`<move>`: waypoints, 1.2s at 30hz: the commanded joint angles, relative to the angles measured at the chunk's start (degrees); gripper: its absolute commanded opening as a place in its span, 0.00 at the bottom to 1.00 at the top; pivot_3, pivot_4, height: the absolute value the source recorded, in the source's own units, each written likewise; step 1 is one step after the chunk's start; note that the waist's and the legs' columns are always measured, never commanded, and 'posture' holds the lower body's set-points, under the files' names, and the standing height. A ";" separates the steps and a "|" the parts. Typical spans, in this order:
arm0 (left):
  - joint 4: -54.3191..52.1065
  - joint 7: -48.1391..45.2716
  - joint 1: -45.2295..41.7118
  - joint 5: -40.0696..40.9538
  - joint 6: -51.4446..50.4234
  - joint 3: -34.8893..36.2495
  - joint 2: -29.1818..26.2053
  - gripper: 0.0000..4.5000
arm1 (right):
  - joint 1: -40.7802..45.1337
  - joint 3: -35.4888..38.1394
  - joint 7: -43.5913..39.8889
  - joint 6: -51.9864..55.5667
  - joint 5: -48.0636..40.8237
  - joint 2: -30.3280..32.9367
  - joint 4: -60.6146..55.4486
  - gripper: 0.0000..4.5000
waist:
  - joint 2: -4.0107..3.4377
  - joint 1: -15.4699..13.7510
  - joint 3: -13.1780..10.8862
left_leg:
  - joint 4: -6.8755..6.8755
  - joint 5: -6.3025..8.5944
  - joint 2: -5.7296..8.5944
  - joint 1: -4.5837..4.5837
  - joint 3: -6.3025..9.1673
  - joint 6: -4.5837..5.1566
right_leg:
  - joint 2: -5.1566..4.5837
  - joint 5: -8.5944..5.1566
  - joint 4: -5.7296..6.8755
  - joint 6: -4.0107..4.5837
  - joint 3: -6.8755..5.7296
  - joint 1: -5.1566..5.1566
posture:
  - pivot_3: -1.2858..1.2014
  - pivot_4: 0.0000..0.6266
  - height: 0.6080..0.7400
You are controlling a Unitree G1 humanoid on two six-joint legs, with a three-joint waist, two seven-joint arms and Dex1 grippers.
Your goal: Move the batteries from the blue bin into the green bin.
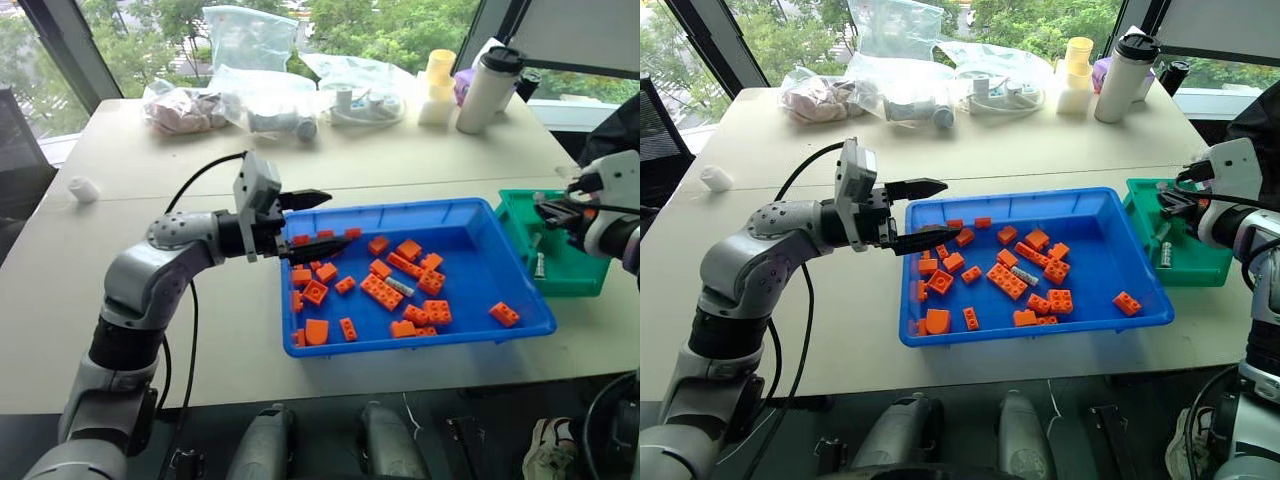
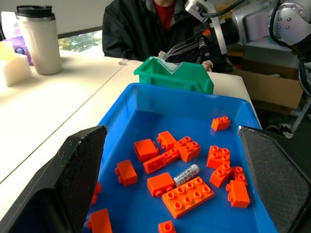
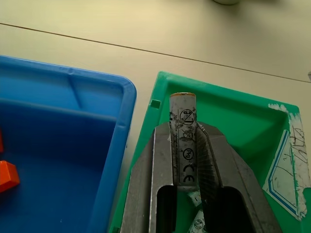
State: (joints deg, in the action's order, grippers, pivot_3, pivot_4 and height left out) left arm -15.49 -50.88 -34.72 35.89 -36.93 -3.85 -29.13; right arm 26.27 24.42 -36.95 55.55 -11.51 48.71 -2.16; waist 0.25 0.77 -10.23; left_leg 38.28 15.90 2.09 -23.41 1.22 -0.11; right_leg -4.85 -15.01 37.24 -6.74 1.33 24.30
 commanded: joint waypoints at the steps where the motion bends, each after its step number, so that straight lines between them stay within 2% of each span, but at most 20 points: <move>1: -0.71 -0.86 -1.03 -1.01 1.27 -0.64 -0.20 1.00 | 0.33 2.79 2.86 -0.20 -0.39 1.11 0.66 0.02 | 0.00 -0.02 0.00 | 0.00 0.00 0.00 0.00 0.00 0.00 | 0.00 0.00 0.00 0.00 0.00 0.00 | 0.52 0.24 1.00; 4: -1.05 -1.84 -0.55 -2.42 1.91 -1.59 -0.82 1.00 | 0.49 2.85 4.00 0.14 -0.79 1.34 2.14 0.02 | 0.00 -0.06 0.00 | 0.00 0.00 0.00 0.00 0.00 0.00 | 0.00 0.00 0.00 0.00 0.01 0.00 | 0.52 0.24 1.00; 6: -1.10 -2.13 -0.52 -2.59 1.94 -1.67 -0.79 1.00 | 0.63 2.69 4.32 -0.08 -1.02 1.53 3.12 0.25 | 0.00 -0.15 0.00 | 0.01 0.00 0.01 -0.01 0.00 0.00 | 0.00 0.00 -0.01 0.00 0.01 -0.01 | 0.52 0.24 1.00; 7: -1.12 -2.24 -0.54 -2.70 1.98 -1.71 -0.81 1.00 | 0.66 2.60 4.42 -0.26 -1.10 1.67 3.51 0.30 | 0.00 -0.16 0.00 | 0.01 0.00 0.01 -0.01 0.00 0.00 | 0.00 0.00 -0.01 0.00 0.01 -0.01 | 0.52 0.24 1.00; 12: -1.05 -2.42 -0.68 -3.13 2.06 -1.52 -0.91 1.00 | 1.33 2.26 5.15 -1.02 -1.41 2.49 4.17 0.85 | 0.00 -0.12 0.00 | 0.01 0.00 0.01 -0.01 0.00 0.00 | 0.00 0.00 -0.02 0.00 0.02 -0.02 | 0.52 0.24 1.00; 13: -1.05 -2.40 -0.68 -3.21 2.12 -1.43 -1.02 1.00 | 1.62 2.17 4.97 -1.29 -1.65 2.81 3.98 0.94 | 0.00 -0.12 0.00 | 0.01 0.00 0.01 -0.01 0.00 0.00 | 0.00 0.00 -0.01 0.00 0.01 -0.02 | 0.52 0.24 1.00; 14: -1.02 -2.69 -0.71 -3.36 2.28 -1.16 -1.59 1.00 | 2.59 1.53 3.61 -1.89 -2.60 3.52 2.50 0.98 | 0.00 -0.11 0.00 | 0.01 0.00 0.01 -0.01 0.00 0.00 | 0.00 0.00 -0.02 0.00 0.02 -0.02 | 0.52 0.24 1.00; 17: -1.27 -3.84 -0.89 -3.48 2.34 -0.61 -3.76 1.00 | 3.96 -0.84 -3.40 -1.54 -8.21 4.98 -4.31 0.98 | -0.05 0.24 0.01 | 0.00 0.00 -0.02 0.00 0.00 0.01 | 0.04 0.00 -0.02 0.00 0.02 -0.01 | 0.52 0.24 1.00; 20: -3.15 -7.61 0.11 -4.10 2.33 -1.13 -8.84 1.00 | -0.66 -5.44 -13.29 2.05 -16.20 7.96 -15.12 0.98 | -0.03 0.19 0.00 | -0.03 0.01 -0.14 0.02 0.03 0.01 | 0.20 0.00 -0.04 0.00 0.04 -0.01 | 0.52 0.24 1.00; 23: -5.47 -11.23 1.51 -3.78 1.86 -1.06 -13.92 1.00 | -4.17 -10.98 -18.16 2.91 -19.96 10.31 -21.81 0.98 | -0.02 0.03 0.01 | -0.04 0.01 -0.16 0.01 0.10 0.02 | 0.21 -0.01 -0.06 0.01 -0.02 -0.05 | 0.52 0.24 1.00; 28: -7.51 -12.63 2.18 -3.89 1.66 -0.73 -17.52 1.00 | -3.99 -21.42 -17.40 0.16 -17.54 8.37 -21.55 0.98 | 0.05 -0.41 -0.02 | 0.10 0.03 -0.02 0.00 0.12 0.05 | 0.04 -0.01 -0.08 0.01 -0.02 -0.18 | 0.52 0.24 1.00; 36: -8.89 -10.35 2.49 -3.48 0.64 -0.20 -16.95 1.00 | -1.40 -33.41 -20.45 -7.84 -10.73 7.74 -14.35 0.98 | 0.05 -0.09 -0.03 | 0.11 0.03 -0.03 0.00 0.13 0.06 | 0.06 -0.01 -0.07 0.01 -0.04 -0.15 | 0.52 0.24 1.00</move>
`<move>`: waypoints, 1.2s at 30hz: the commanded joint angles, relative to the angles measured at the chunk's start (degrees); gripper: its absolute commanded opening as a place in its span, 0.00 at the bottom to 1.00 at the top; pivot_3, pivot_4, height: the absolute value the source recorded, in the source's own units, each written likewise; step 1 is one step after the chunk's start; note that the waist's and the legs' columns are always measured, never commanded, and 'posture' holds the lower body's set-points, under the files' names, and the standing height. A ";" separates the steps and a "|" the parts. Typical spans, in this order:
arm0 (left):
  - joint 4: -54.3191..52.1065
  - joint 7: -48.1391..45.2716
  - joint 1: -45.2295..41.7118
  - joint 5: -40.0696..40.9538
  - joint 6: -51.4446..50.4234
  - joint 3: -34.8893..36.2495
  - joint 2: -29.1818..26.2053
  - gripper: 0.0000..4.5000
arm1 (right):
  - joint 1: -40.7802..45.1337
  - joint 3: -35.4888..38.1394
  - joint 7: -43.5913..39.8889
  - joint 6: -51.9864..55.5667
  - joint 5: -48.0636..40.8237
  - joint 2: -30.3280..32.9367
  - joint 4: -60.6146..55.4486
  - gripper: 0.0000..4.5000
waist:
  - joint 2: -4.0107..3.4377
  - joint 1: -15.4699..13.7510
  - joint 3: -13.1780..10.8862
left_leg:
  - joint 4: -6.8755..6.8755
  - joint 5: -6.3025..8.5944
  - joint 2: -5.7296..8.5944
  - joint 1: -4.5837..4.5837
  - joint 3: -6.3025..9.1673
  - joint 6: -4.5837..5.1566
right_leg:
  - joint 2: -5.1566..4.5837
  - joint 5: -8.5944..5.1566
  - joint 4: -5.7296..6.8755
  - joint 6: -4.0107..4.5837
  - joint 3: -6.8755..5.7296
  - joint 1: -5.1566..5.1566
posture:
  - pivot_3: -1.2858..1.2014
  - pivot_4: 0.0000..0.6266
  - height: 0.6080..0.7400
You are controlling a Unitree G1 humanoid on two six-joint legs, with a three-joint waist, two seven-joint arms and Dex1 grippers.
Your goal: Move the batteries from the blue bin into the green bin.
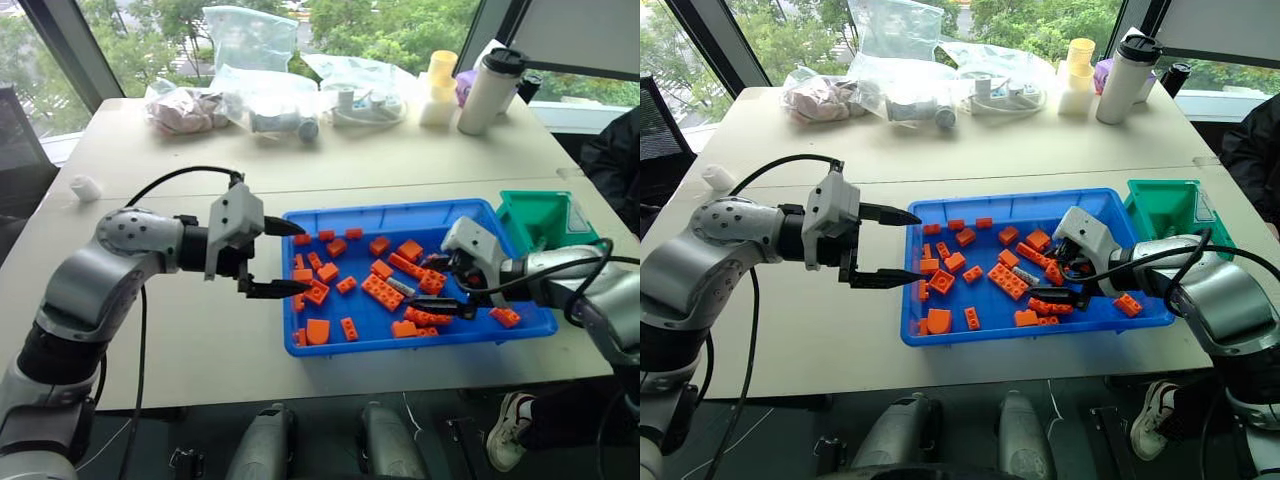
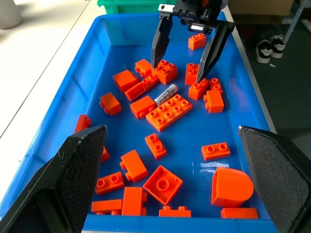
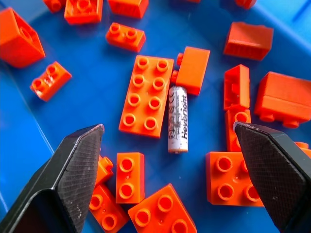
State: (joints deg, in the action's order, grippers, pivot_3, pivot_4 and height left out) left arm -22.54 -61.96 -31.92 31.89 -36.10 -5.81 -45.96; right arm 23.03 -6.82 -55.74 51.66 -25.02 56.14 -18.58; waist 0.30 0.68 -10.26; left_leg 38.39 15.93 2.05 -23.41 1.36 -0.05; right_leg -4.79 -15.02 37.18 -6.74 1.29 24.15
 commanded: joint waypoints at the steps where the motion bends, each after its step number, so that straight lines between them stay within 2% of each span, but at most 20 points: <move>1: -2.01 0.89 -0.13 0.59 -0.28 1.84 -0.17 1.00 | 2.23 -3.24 -2.54 -5.04 3.55 0.37 3.17 0.98 | 0.00 0.00 0.00 | 0.00 0.00 0.00 0.00 0.00 0.00 | 0.00 0.00 0.00 0.00 0.00 0.00 | 0.52 0.24 1.00; 10: -2.63 2.24 0.46 0.64 -0.69 1.82 0.23 1.00 | 6.57 -9.94 -7.18 -12.26 10.27 -1.60 11.23 0.98 | 0.00 -0.01 0.00 | 0.00 0.00 -0.01 0.00 0.00 0.00 | 0.03 0.00 0.01 0.00 0.00 0.02 | 0.52 0.24 1.00; 11: -2.61 2.38 0.45 0.65 -0.72 1.81 0.29 1.00 | 7.13 -10.92 -7.49 -12.88 11.34 -1.89 11.87 0.93 | 0.00 -0.01 0.00 | 0.00 0.00 -0.01 0.00 0.00 0.00 | 0.03 0.00 0.01 0.00 0.00 0.03 | 0.52 0.24 1.00; 14: -2.71 2.86 0.50 0.66 -0.76 1.73 0.45 1.00 | 8.40 -13.44 -7.60 -14.16 14.48 -3.19 14.04 0.69 | 0.00 0.02 0.00 | 0.00 0.00 -0.01 0.00 -0.01 -0.01 | 0.02 0.00 0.01 0.00 0.00 0.03 | 0.52 0.24 1.00; 20: -3.24 3.18 1.08 0.87 -1.18 2.35 -0.04 1.00 | 8.93 -14.03 -8.64 -15.64 16.99 -4.58 15.42 0.01 | 0.03 -0.07 0.02 | 0.01 -0.01 -0.02 0.01 0.00 -0.02 | 0.03 0.00 0.01 0.00 0.00 0.00 | 0.52 0.24 1.00; 26: -3.31 2.93 1.57 0.81 -1.20 2.50 -0.54 1.00 | 8.75 -12.14 -8.23 -15.58 17.47 -4.58 14.10 0.01 | 0.03 -0.03 0.02 | 0.00 -0.01 -0.02 0.02 0.01 -0.02 | 0.03 0.00 0.01 0.00 0.00 0.00 | 0.52 0.24 1.00; 28: -2.79 2.68 1.39 0.66 -0.88 2.41 -0.51 1.00 | 8.74 -9.30 -7.17 -14.86 16.98 -3.63 13.20 0.01 | 0.03 -0.09 0.02 | 0.00 -0.01 -0.02 0.02 0.01 -0.02 | 0.03 0.00 0.01 0.00 0.00 0.00 | 0.52 0.24 1.00; 31: -0.76 3.19 0.36 1.02 -0.08 2.50 1.42 1.00 | 9.18 -0.82 -4.75 -9.84 13.08 -3.00 11.82 0.01 | 0.02 -0.18 0.02 | 0.00 -0.01 0.00 0.00 0.01 -0.02 | 0.00 0.00 0.01 0.00 0.00 0.02 | 0.52 0.24 1.00; 36: 5.63 5.27 -4.16 1.63 1.82 1.99 9.61 1.00 | 10.99 21.37 4.63 3.16 3.98 -6.15 10.85 0.01 | 0.02 -0.98 0.02 | 0.02 -0.01 0.02 -0.02 0.02 -0.02 | -0.01 0.00 0.01 0.00 0.00 0.02 | 0.52 0.24 1.00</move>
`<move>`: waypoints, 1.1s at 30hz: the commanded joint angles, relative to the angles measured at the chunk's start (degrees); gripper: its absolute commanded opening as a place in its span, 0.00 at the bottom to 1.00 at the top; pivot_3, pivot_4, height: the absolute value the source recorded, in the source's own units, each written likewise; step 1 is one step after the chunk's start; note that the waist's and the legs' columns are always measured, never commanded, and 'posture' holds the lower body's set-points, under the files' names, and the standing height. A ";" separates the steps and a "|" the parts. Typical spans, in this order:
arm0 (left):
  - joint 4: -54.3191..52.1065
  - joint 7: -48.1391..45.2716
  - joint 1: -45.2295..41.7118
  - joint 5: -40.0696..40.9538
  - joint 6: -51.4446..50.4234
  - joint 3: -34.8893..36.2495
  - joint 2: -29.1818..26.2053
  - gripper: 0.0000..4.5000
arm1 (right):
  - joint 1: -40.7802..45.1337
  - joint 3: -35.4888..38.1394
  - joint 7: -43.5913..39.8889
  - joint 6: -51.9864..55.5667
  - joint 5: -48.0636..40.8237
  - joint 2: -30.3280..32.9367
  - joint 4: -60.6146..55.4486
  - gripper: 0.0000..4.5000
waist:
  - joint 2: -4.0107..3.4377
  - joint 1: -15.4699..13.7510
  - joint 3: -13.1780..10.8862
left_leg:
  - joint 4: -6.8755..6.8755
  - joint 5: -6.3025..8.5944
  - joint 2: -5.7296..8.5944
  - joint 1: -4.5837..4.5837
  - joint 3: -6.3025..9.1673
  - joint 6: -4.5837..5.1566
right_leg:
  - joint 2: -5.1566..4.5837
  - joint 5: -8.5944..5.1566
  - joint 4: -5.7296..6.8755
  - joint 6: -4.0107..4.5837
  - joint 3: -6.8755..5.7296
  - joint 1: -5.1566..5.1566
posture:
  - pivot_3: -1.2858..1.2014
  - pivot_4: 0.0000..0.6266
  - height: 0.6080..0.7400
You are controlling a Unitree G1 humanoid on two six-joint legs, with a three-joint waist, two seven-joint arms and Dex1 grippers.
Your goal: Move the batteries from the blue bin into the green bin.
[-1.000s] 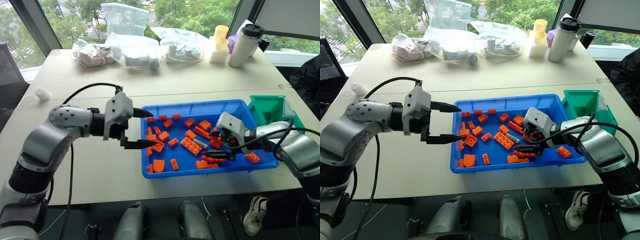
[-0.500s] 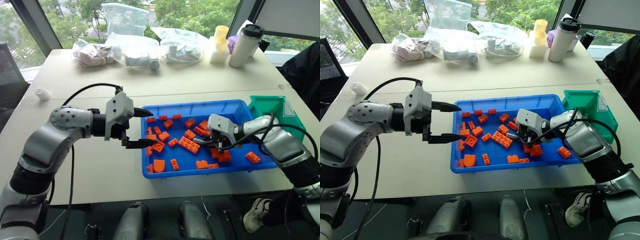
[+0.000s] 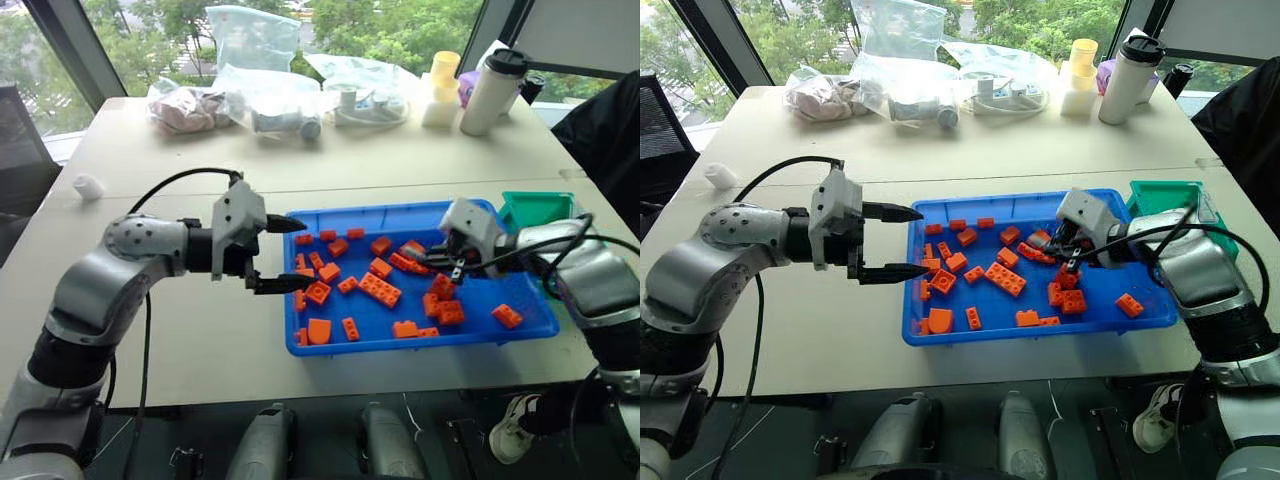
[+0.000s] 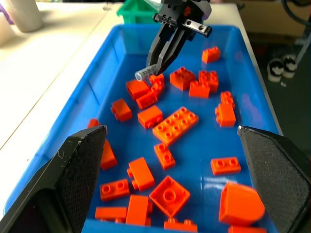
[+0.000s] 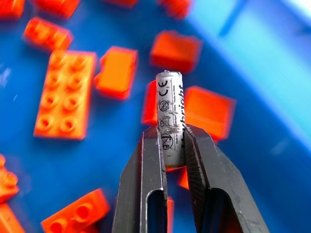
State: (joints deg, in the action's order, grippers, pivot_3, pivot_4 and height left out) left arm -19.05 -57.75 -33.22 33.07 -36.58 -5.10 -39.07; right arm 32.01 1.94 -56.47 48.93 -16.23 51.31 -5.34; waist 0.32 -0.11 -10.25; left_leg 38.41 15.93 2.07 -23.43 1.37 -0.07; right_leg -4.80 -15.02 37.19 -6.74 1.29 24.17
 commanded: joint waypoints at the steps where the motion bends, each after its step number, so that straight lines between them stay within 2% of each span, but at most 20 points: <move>1: 3.29 1.05 -3.71 0.24 2.81 1.02 4.02 1.00 | 2.28 16.12 7.60 7.47 -5.59 -1.88 -2.29 0.01 | 0.00 -0.35 0.00 | 0.01 0.00 0.00 0.00 0.00 0.00 | 0.00 0.00 0.00 0.00 0.00 0.00 | 0.52 0.24 1.00; 4: 6.80 0.37 -6.49 -0.69 4.92 -0.56 7.86 1.00 | 2.95 26.60 15.96 13.09 -6.11 -3.29 -1.24 0.01 | 0.00 -0.59 0.01 | 0.00 0.00 -0.01 0.00 -0.01 -0.01 | 0.01 0.00 0.00 0.00 0.00 0.00 | 0.52 0.24 1.00; 7: 9.40 -1.33 -8.75 -1.44 6.72 -2.41 10.65 1.00 | -0.17 30.93 20.96 17.88 -4.92 -2.59 -1.77 0.01 | -0.01 -0.69 0.01 | 0.00 -0.01 0.02 -0.01 -0.05 -0.01 | -0.03 0.00 0.00 0.00 0.02 0.00 | 0.52 0.24 1.00; 13: 16.45 -2.48 -12.43 -5.02 11.22 -4.07 14.60 1.00 | -2.23 31.40 27.57 18.62 -2.33 -0.90 0.94 0.01 | -0.10 0.09 0.07 | -0.01 0.00 0.03 0.03 -0.15 0.00 | -0.02 0.00 0.04 0.00 0.08 0.02 | 0.52 0.24 1.00; 19: 20.30 -3.01 -13.34 -7.07 13.83 -4.26 16.53 1.00 | -2.64 28.67 28.45 17.54 -2.33 0.30 3.72 0.01 | -0.11 0.93 0.07 | -0.05 -0.01 -0.01 0.05 -0.14 0.01 | 0.04 0.00 0.03 0.00 0.09 0.02 | 0.52 0.24 1.00; 28: 19.96 -2.52 -11.90 -9.07 14.32 -3.02 15.14 1.00 | -1.75 27.15 27.47 16.29 -3.41 1.80 5.53 0.98 | -0.11 0.74 0.07 | -0.05 -0.01 -0.02 0.04 -0.14 0.01 | 0.04 0.00 0.03 -0.01 0.09 0.03 | 0.52 0.24 1.00; 33: 17.46 -1.92 -9.91 -8.72 13.02 -1.16 11.28 1.00 | -2.60 26.99 21.34 10.62 -6.55 3.04 3.63 0.98 | -0.11 0.81 0.07 | -0.05 0.00 -0.02 0.04 -0.13 0.01 | 0.04 0.00 0.03 -0.01 0.09 0.03 | 0.52 0.24 1.00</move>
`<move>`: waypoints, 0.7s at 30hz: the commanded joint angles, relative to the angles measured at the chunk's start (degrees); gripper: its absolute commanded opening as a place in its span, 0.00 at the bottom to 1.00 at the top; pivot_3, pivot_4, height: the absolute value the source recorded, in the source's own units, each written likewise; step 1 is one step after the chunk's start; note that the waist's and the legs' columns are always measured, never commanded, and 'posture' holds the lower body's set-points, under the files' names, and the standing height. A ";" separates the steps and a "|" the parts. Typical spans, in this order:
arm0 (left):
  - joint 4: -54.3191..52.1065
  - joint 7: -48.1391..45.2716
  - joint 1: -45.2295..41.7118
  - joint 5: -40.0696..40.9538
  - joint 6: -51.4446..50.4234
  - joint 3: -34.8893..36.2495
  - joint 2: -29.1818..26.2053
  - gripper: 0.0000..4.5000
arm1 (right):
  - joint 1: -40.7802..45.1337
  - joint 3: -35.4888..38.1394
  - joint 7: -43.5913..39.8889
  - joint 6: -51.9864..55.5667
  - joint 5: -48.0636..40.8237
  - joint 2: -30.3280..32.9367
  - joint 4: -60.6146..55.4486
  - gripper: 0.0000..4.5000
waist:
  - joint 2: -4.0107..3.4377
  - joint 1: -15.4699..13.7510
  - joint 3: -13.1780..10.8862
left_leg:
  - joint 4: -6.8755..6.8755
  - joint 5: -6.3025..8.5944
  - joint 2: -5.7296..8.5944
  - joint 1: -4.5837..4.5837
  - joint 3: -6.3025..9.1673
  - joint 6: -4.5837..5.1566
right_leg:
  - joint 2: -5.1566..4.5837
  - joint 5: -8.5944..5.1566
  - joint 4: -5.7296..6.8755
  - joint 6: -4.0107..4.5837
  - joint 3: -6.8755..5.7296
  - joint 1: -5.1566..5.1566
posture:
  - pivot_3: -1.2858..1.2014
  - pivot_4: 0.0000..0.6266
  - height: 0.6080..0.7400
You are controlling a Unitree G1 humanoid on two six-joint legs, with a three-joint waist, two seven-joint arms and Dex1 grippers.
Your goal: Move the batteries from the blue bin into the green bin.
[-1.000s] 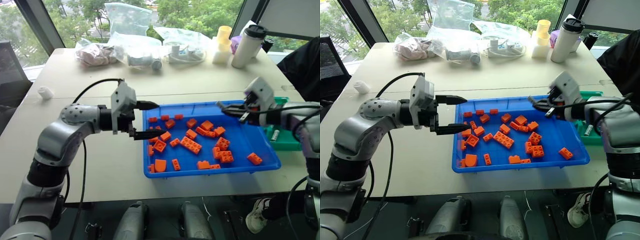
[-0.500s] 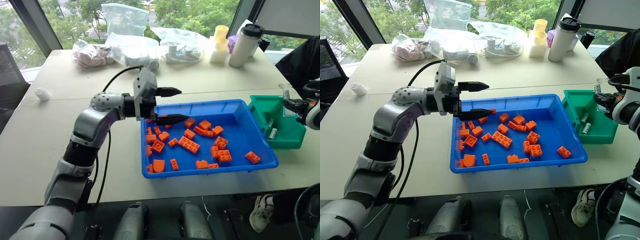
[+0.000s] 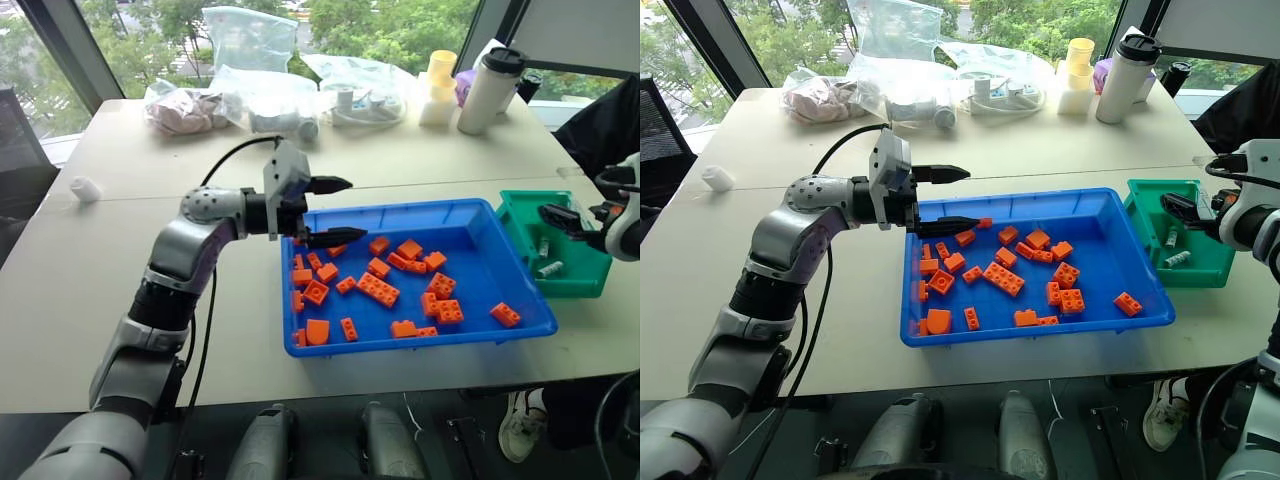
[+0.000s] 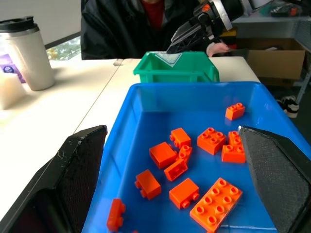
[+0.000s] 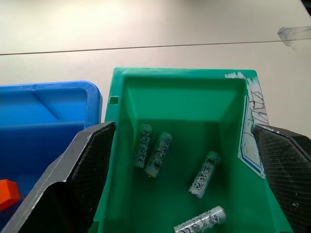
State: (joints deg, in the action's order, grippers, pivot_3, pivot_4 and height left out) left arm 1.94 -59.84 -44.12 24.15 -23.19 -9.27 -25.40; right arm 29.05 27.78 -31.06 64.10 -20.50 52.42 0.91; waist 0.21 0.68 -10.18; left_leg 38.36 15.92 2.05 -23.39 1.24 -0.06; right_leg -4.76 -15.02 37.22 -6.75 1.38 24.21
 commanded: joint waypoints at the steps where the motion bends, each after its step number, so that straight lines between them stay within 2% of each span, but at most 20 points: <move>1: -5.18 0.19 2.20 0.66 -1.38 3.88 -4.13 1.00 | -0.90 1.33 -7.80 -6.46 -4.16 2.50 -4.67 0.98 | 0.00 0.19 0.00 | 0.00 0.00 -0.01 0.00 0.00 0.00 | 0.01 0.00 0.00 0.00 0.00 0.00 | 0.52 0.24 1.00; 4: -12.09 -0.26 7.23 3.27 -6.40 7.91 -10.94 1.00 | -6.78 3.97 -17.16 -9.92 -8.24 5.14 -9.79 0.98 | 0.00 0.32 -0.01 | -0.06 0.00 -0.06 0.01 0.00 0.00 | 0.07 0.00 -0.01 0.00 0.00 0.04 | 0.52 0.24 1.00; 7: -19.75 2.13 13.53 6.14 -12.77 14.55 -18.06 1.00 | -12.91 9.94 -21.96 -10.37 -10.38 8.04 -10.85 0.98 | 0.01 0.12 -0.02 | -0.12 0.01 -0.09 -0.01 0.03 0.01 | 0.06 0.00 -0.02 0.00 -0.01 0.07 | 0.52 0.24 1.00; 10: -25.89 5.42 18.76 9.80 -18.76 20.16 -21.40 1.00 | -18.29 14.29 -25.87 -10.31 -12.60 8.89 -11.73 0.98 | 0.03 -0.45 -0.02 | -0.06 0.03 -0.04 -0.01 0.03 0.04 | -0.04 0.00 -0.05 0.00 -0.01 -0.05 | 0.52 0.24 1.00; 15: -32.77 11.42 25.37 15.67 -26.33 26.33 -21.66 1.00 | -26.37 15.75 -31.33 -13.05 -13.62 9.05 -12.99 0.98 | 0.05 -1.08 -0.03 | -0.03 0.10 -0.04 0.46 0.09 0.13 | -0.04 -0.02 -0.27 0.00 -0.07 -0.67 | 0.52 0.24 1.00; 21: -34.17 16.25 31.98 16.51 -26.83 28.73 -20.18 1.00 | -26.42 11.41 -30.47 -15.21 -15.54 5.80 -13.28 0.98 | 0.06 -0.94 -0.04 | -0.14 0.11 -0.05 0.85 0.07 0.14 | -0.03 -0.03 -0.27 0.01 -0.05 -0.95 | 0.52 0.24 1.00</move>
State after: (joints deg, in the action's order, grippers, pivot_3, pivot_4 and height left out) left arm -30.70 -44.35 -12.52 40.32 -50.74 17.27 -45.01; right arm 1.89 39.15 -62.11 49.92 -34.77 58.43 -10.85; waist 0.28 -0.27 -10.21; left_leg 38.22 16.03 2.00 -22.54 1.31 0.08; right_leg -4.79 -15.05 36.95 -6.74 1.33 23.25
